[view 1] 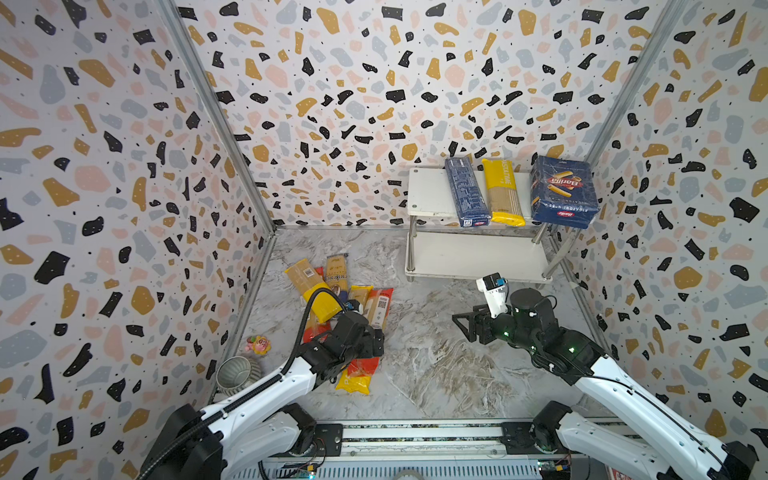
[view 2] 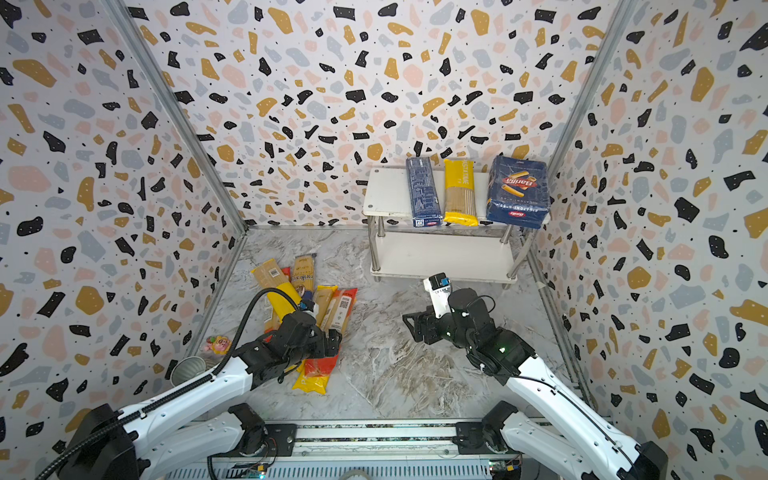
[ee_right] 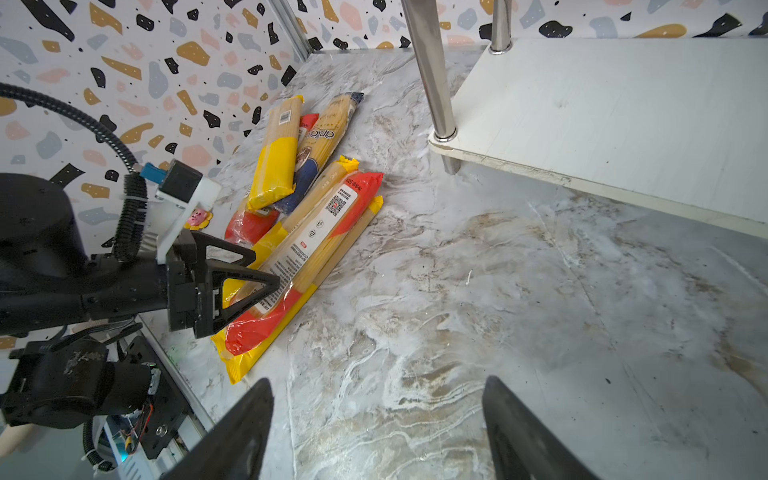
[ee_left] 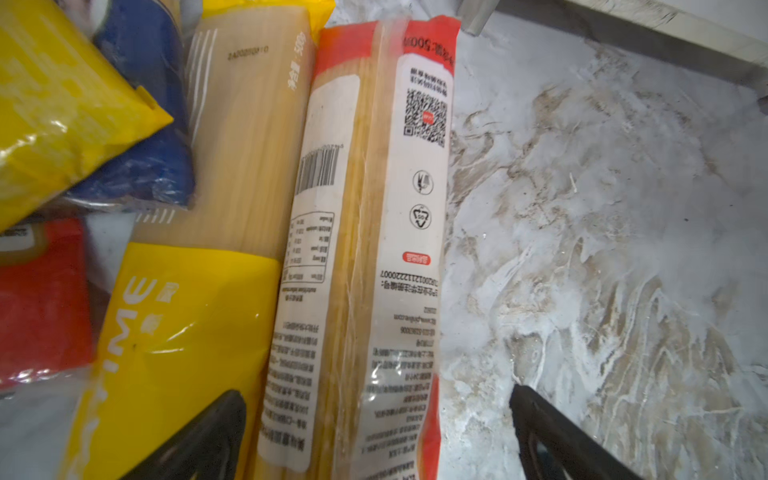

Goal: Place and organize the pasta boxes and bags onto the shelf
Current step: 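Withdraw the right gripper from the shelf while the left gripper reaches toward the red-and-white bag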

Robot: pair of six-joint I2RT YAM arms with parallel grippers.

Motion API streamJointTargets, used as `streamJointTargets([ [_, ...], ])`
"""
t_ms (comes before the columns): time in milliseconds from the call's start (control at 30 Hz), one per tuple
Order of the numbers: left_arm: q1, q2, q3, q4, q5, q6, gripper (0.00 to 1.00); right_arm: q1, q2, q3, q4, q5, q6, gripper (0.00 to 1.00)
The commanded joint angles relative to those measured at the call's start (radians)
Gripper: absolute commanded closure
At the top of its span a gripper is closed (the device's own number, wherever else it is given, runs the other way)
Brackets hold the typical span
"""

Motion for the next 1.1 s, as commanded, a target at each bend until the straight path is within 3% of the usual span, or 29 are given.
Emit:
streamJointTargets([
  [0, 0.006, 0.045, -0.015, 0.073, -0.014, -0.015, 0.01, 0.005, -0.027, -0.017, 0.034, -0.026, 0.016, 0.21],
  [233, 0.006, 0.177, -0.018, 0.159, 0.054, -0.028, 0.00, 0.006, -0.060, -0.056, 0.024, -0.029, 0.010, 0.20],
  [467, -0.025, 0.278, 0.013, 0.214, 0.090, -0.043, 0.16, 0.004, -0.079, -0.081, 0.009, -0.028, 0.009, 0.19],
  [933, -0.058, 0.417, 0.052, 0.239, 0.079, -0.046, 0.16, 0.004, -0.085, -0.090, -0.019, -0.025, 0.001, 0.19],
  [1067, -0.136, 0.465, 0.123, 0.231, 0.070, -0.061, 0.17, 0.004, -0.089, -0.103, -0.028, -0.023, 0.005, 0.19],
])
